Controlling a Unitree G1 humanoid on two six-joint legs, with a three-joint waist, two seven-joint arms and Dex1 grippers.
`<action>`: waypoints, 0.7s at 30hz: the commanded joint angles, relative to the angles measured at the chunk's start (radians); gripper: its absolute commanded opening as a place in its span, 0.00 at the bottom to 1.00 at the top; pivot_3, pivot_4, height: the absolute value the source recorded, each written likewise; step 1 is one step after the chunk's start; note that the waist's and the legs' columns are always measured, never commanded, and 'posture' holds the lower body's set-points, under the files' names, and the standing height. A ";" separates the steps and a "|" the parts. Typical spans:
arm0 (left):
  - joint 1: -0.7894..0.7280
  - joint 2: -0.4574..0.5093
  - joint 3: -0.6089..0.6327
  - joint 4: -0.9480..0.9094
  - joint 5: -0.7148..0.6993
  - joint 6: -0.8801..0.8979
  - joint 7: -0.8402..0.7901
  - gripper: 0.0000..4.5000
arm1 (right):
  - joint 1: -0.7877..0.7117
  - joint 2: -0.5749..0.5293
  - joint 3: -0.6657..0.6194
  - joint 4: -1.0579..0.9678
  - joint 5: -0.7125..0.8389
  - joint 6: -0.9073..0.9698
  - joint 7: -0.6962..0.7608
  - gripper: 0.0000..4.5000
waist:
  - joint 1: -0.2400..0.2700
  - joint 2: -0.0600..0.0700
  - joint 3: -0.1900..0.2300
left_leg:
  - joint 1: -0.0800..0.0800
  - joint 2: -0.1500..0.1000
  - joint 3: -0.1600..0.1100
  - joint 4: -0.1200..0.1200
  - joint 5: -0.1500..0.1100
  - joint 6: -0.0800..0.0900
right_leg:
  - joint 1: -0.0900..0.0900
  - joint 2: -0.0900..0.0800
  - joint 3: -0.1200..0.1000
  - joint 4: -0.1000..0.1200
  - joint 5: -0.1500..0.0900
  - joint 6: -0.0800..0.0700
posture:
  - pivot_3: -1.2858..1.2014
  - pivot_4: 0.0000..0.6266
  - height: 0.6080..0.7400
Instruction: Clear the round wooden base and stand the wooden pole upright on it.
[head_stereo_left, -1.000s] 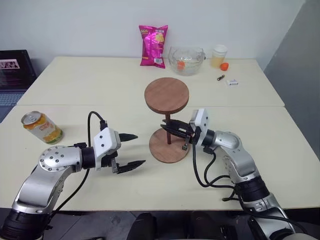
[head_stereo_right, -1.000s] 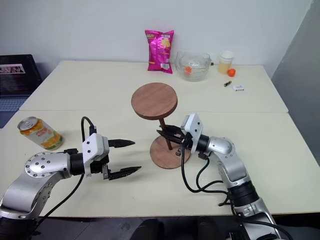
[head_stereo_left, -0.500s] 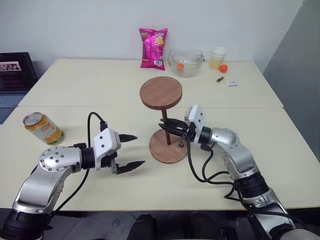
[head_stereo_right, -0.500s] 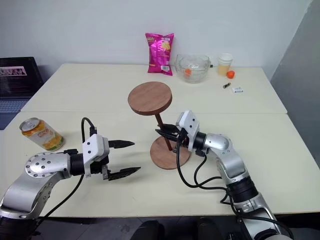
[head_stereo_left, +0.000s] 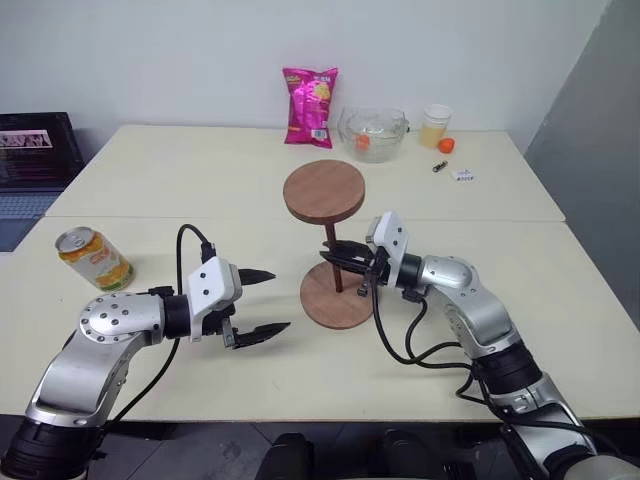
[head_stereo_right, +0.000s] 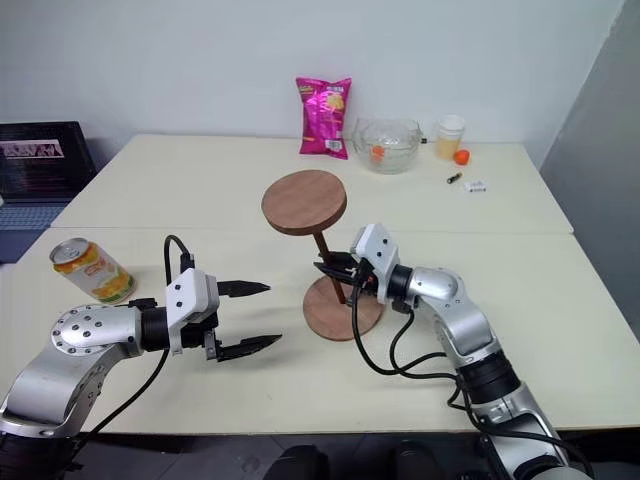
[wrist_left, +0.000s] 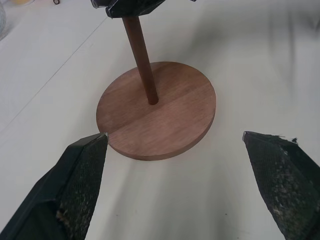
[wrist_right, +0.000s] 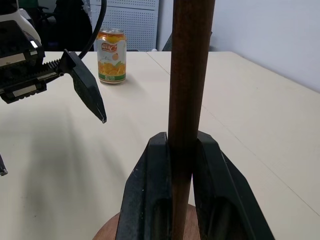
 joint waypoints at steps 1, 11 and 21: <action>-0.017 0.000 0.005 -0.002 -0.003 -0.014 0.001 1.00 | 0.062 -0.057 0.037 0.141 -0.079 0.151 -0.024 0.05 | 0.000 0.000 -0.001 | 0.000 0.000 0.000 0.000 0.000 0.000 | 0.000 0.000 0.000 0.000 0.000 0.000 | 0.52 0.24 1.00; -0.018 -0.001 0.003 -0.006 -0.003 -0.012 0.002 1.00 | 0.077 -0.049 0.027 0.050 -0.031 0.102 0.023 0.05 | 0.001 0.002 -0.003 | 0.001 0.000 -0.001 -0.001 0.000 0.000 | 0.000 0.000 -0.001 -0.002 -0.003 0.004 | 0.52 0.24 1.00; -0.021 0.002 0.000 -0.010 0.000 -0.011 0.003 1.00 | 0.114 -0.025 -0.018 -0.083 0.000 0.048 0.013 0.28 | 0.002 0.000 0.011 | -0.003 0.000 -0.001 -0.004 0.000 0.000 | -0.001 0.000 -0.001 -0.005 -0.003 0.004 | 0.52 0.24 1.00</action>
